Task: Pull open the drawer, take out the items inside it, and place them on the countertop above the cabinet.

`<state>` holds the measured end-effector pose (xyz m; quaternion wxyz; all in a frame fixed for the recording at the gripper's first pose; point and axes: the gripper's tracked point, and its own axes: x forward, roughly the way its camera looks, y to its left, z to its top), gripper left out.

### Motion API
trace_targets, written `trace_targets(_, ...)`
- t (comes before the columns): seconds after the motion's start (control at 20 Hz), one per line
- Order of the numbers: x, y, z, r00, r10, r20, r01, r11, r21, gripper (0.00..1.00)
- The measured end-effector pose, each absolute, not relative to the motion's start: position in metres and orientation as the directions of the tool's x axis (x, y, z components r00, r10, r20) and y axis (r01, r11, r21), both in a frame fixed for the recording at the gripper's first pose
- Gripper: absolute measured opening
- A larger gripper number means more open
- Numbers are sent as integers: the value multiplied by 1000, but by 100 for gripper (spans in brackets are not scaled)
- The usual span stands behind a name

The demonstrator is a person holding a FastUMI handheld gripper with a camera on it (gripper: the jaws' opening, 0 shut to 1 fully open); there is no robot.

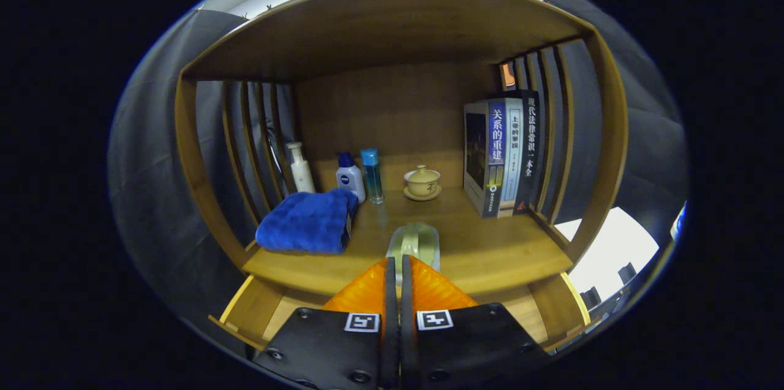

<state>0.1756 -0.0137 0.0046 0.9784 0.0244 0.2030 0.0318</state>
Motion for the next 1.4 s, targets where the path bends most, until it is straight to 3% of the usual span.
trace_targets(0.25,246,-26,-14,918,-2,-396,-26,998,-65,9)
trace_targets(0.4,257,-35,-40,885,-46,-463,5,996,-89,9)
trace_targets(0.65,266,-36,-38,891,-49,-451,17,997,-75,9)
trace_targets(0.8,261,-36,-38,889,-40,-456,16,998,-56,18)
trace_targets(1.1,256,-35,-28,903,-32,-429,15,999,-44,82)
trace_targets(1.2,243,-32,-20,908,-20,-418,9,1000,-27,89)
trace_targets(1.4,194,-21,14,952,7,-306,-16,1000,-25,92)
